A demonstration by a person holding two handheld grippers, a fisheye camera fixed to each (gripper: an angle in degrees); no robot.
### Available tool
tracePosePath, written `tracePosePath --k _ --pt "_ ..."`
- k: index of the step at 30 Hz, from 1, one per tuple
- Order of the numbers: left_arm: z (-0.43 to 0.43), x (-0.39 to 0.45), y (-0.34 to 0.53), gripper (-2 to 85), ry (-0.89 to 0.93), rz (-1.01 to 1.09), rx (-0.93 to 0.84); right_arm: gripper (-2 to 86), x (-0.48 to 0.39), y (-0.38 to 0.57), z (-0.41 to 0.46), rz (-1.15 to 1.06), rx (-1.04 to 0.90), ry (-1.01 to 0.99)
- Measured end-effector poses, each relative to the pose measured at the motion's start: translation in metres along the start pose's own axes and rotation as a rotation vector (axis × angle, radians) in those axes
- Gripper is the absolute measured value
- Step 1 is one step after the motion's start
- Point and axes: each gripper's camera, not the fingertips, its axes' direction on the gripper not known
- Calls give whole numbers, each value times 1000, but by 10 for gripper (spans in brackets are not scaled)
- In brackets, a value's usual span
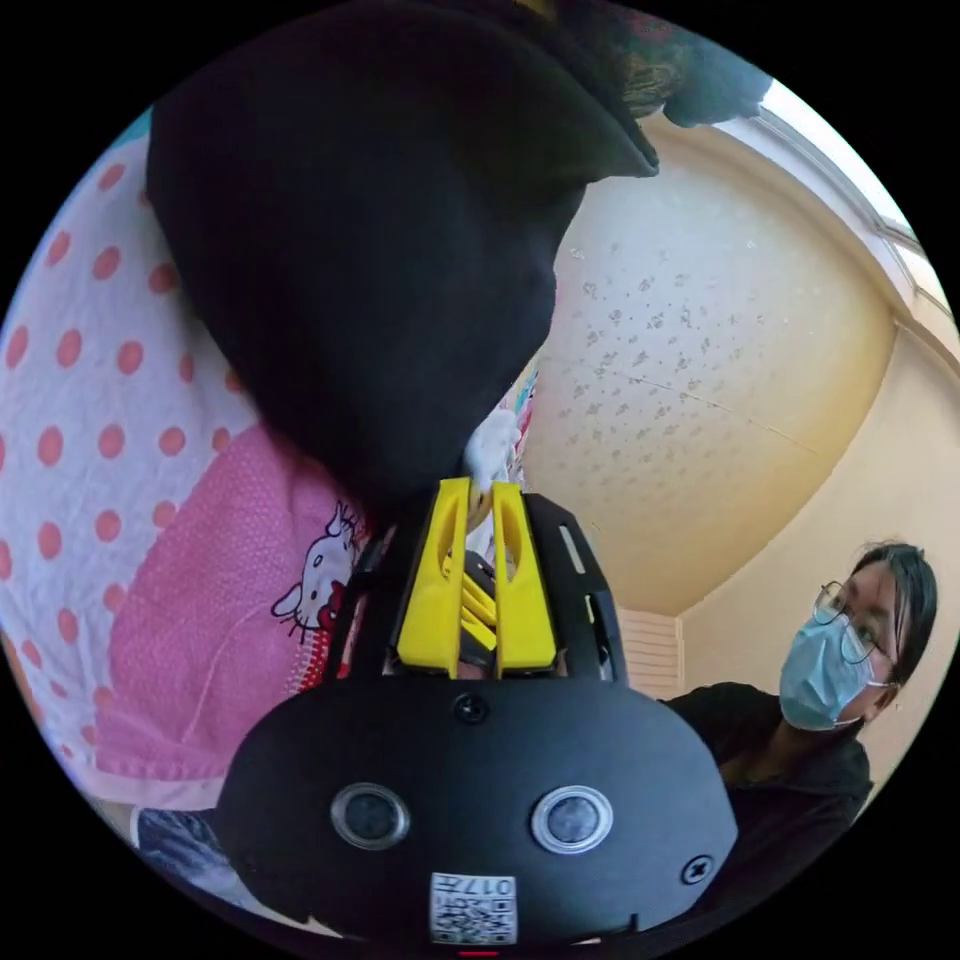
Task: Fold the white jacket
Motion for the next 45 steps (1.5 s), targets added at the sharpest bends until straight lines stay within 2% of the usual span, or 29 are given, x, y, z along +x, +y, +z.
tracePosePath --k 3,5,8,12,15,18,20,22,24,25,26,27,28,29,31,32,36,39,41,43,45 --pt "-20 18 22 51 129 112 127 32 17 13 -9 55 62 -69" --pt "-38 35 43 44 209 201 252 30 53 32 -25 165 161 -198" --pt "-49 69 79 43 159 321 394 29 118 53 -40 406 310 -389" --pt "0 106 108 45 107 461 453 29 199 72 -57 552 498 -542" --pt "68 110 112 49 87 466 396 28 277 107 -85 621 696 -639" --pt "147 96 110 59 173 435 255 27 352 187 -112 703 944 -710" --pt "193 85 117 60 178 419 188 27 395 282 -115 818 1109 -695" --pt "235 72 129 60 145 426 131 26 416 365 -104 936 1194 -626" --pt "291 51 148 65 -16 465 54 26 430 454 -79 1092 1198 -509" --pt "305 44 153 67 -86 472 27 26 434 509 -58 1199 1127 -400" --pt "333 26 160 73 -239 470 -31 26 436 559 -33 1303 1023 -297" --pt "358 5 167 77 -385 461 -78 26 436 582 -18 1352 971 -255" --pt "369 -6 170 78 -445 459 -92 26 434 625 13 1444 866 -192" --pt "386 -27 177 80 -535 457 -112 26 430 662 45 1548 791 -202" --pt "408 -60 184 81 -619 427 -162 26 422 702 82 1637 780 -283" --pt "420 -81 187 80 -643 401 -210 26 419 715 95 1623 818 -320" --pt "422 -113 191 46 -636 386 -166 27 426 703 98 1503 852 -380" --pt "427 -126 182 29 -691 362 -223 29 428 669 68 1293 978 -399" --pt "428 -123 185 25 -779 390 -210 32 420 646 45 1137 1003 -323" --pt "431 -116 196 22 -867 475 -194 35 415 643 47 1151 916 -227" --pt "426 -117 211 21 -907 531 -140 39 417 655 76 1277 721 -197"
